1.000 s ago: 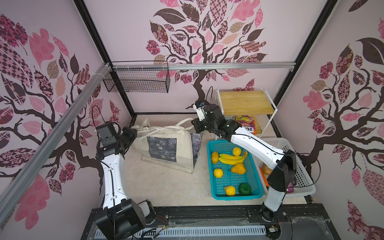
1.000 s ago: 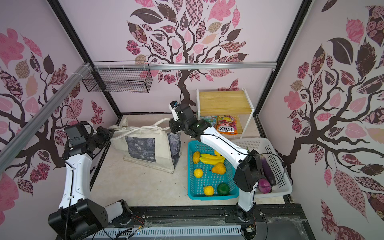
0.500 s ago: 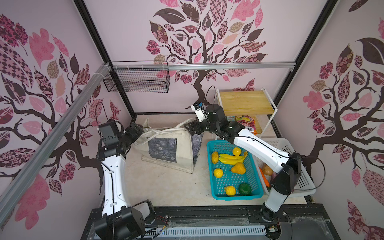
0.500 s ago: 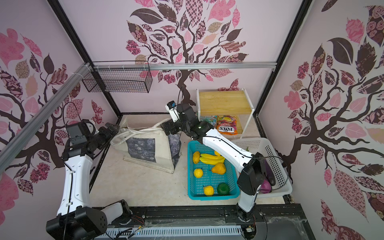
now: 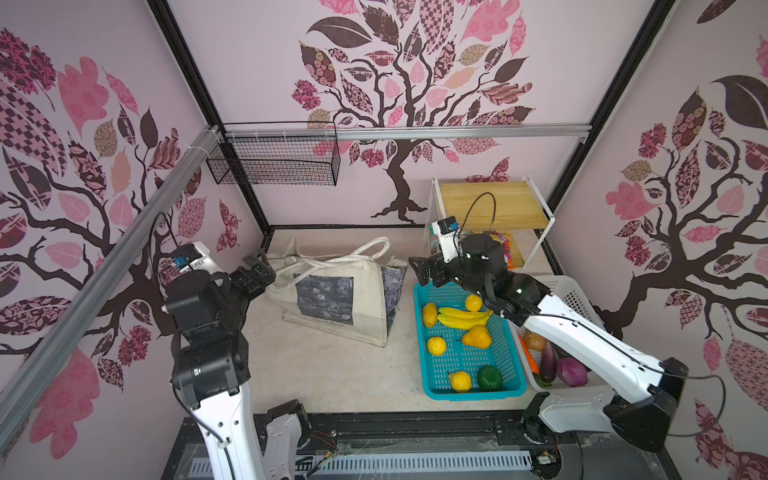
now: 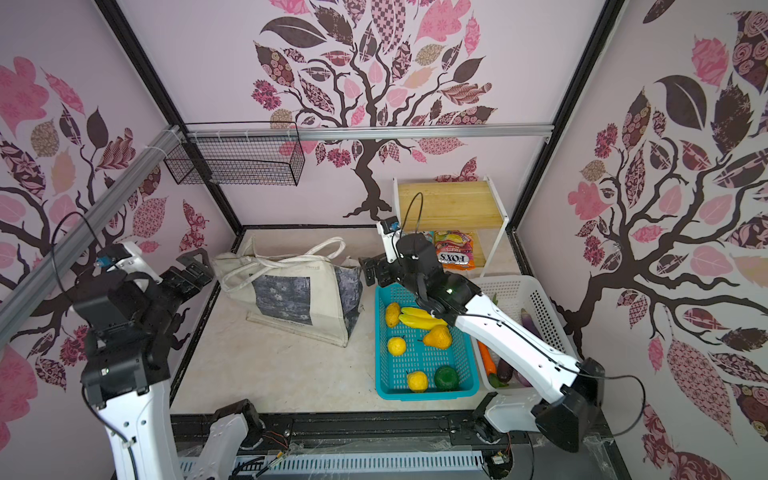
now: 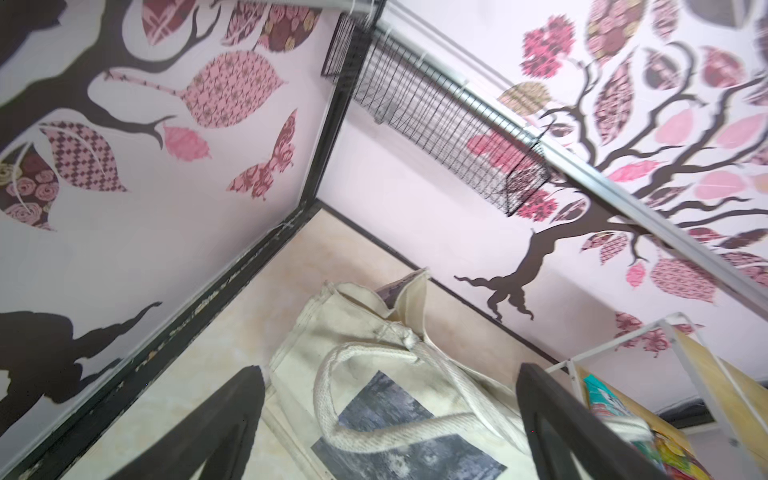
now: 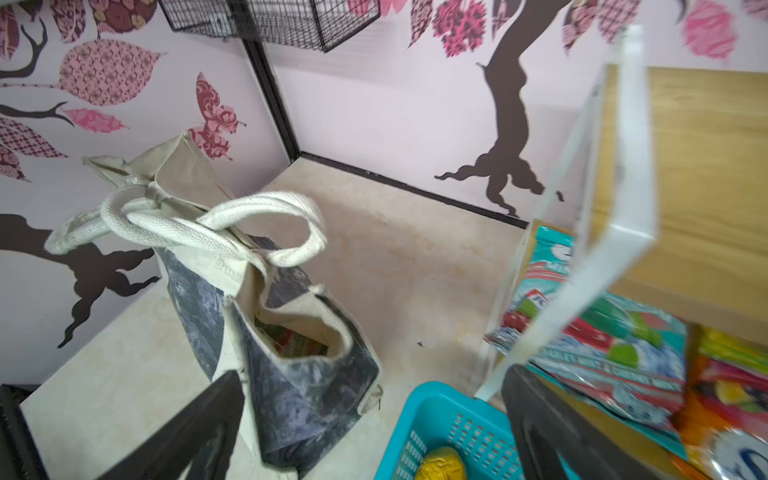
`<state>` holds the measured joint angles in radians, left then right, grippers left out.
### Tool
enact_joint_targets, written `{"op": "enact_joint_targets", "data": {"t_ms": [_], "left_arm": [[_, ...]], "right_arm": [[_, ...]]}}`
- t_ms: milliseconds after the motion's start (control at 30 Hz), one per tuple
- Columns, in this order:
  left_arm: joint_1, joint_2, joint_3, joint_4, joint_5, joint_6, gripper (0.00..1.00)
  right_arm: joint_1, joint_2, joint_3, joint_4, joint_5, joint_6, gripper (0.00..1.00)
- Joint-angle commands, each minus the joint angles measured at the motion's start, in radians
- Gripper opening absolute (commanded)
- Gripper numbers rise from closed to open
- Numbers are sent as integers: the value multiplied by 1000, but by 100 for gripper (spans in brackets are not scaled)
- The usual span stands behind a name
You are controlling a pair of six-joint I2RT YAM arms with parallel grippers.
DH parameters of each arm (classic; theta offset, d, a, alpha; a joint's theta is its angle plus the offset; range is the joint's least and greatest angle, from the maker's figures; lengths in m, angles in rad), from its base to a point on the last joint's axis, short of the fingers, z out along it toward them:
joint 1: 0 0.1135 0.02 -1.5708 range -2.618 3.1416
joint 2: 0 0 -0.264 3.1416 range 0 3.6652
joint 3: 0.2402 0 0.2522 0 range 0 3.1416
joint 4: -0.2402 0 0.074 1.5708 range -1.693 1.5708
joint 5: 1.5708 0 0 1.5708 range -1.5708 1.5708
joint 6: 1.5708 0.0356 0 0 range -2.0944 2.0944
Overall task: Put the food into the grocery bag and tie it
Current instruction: 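Open both grippers to release the tied handles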
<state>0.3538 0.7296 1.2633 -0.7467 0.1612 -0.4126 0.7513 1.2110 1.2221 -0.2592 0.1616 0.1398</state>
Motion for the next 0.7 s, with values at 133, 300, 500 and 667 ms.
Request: {"op": "enact_joint_targets", "data": {"t_ms": [133,300,500,667], "left_arm": [[-4,-99,-208,49,44,31,98],[-4,-157,-350,102,150,21,98],[-11,-188,-495,152,125,89,98],[-14,-187,-544,176,137,100,98]], "right_arm": [[-26,-260,-229,-57,121,86,100],[-117,-366,-368,-64,131,159,100],[-323,-406,-479,-13,34,212,100],[-330,-394,-526,26,54,203,100]]}}
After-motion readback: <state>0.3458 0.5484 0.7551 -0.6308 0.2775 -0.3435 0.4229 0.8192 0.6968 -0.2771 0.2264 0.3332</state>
